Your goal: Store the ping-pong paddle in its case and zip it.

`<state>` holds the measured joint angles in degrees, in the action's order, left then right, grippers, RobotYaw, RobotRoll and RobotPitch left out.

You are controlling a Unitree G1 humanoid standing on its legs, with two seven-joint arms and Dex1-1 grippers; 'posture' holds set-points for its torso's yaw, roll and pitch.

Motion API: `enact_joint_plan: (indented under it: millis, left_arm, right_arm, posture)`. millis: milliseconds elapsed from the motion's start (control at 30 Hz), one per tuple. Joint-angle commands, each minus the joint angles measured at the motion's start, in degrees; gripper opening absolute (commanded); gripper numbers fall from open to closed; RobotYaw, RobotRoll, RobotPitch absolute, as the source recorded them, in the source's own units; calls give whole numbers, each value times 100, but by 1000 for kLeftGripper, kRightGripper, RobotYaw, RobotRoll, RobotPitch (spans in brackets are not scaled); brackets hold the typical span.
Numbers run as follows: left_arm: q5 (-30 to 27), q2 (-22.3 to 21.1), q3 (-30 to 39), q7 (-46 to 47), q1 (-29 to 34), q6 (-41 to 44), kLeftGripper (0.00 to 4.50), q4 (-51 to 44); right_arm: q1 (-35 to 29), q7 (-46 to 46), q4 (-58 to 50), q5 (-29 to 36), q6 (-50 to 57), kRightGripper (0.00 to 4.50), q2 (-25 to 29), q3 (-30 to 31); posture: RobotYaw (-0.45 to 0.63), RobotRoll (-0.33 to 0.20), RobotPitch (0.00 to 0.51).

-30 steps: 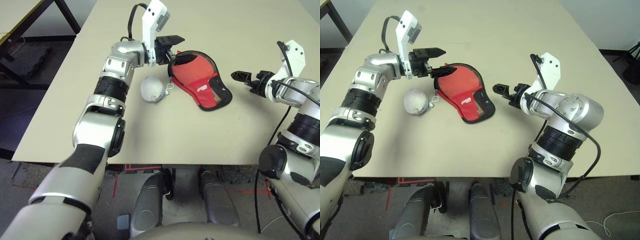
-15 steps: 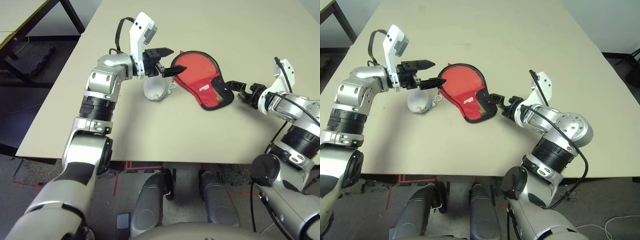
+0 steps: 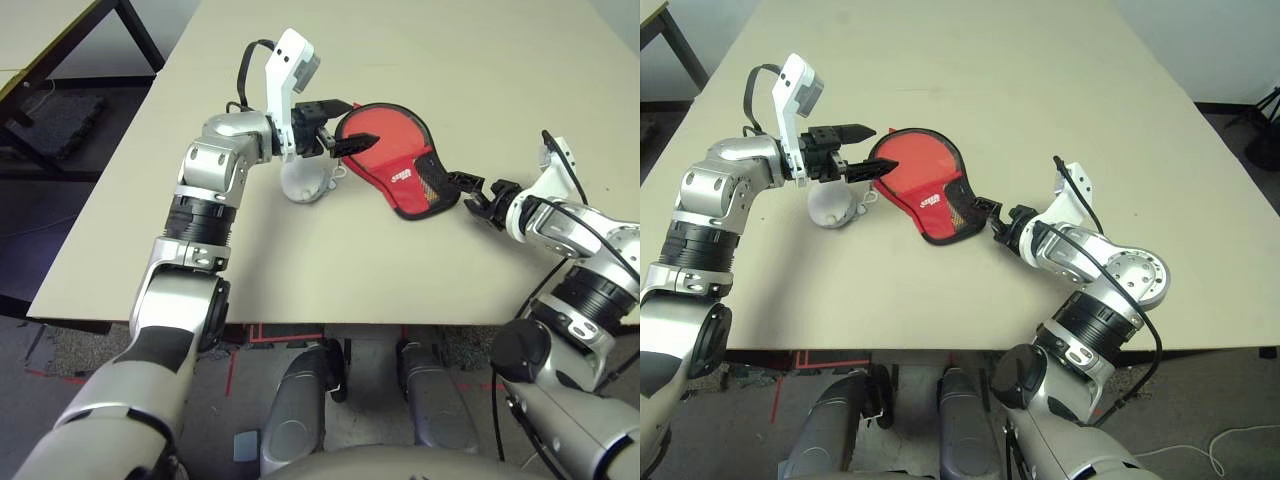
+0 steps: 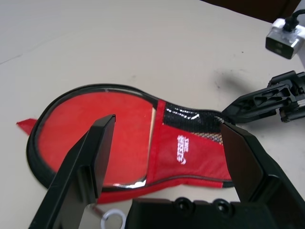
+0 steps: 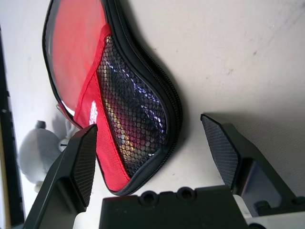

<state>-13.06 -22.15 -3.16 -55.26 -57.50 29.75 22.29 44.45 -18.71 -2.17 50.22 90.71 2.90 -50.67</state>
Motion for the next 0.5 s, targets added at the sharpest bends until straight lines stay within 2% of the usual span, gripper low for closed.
enact_joint_plan:
  millis: [33, 267, 500]
  left_arm:
    - [-13, 23, -67, 13, -36, -1, 4500, -2]
    - [-20, 54, -72, 28, -41, 3, 4500, -8]
    - [-33, 88, -73, 53, -58, 12, 4500, -27]
  right_arm:
    - [13, -219, 384, 9, 179, 4475, -346, -294]
    - [278, -171, 866, -198, 179, 4475, -637, -563]
    - [306, 209, 1444, -470, -23, 4475, -690, -250]
  posture:
    - [-37, 0, 223]
    - [-34, 0, 225]
    - [-27, 0, 226]
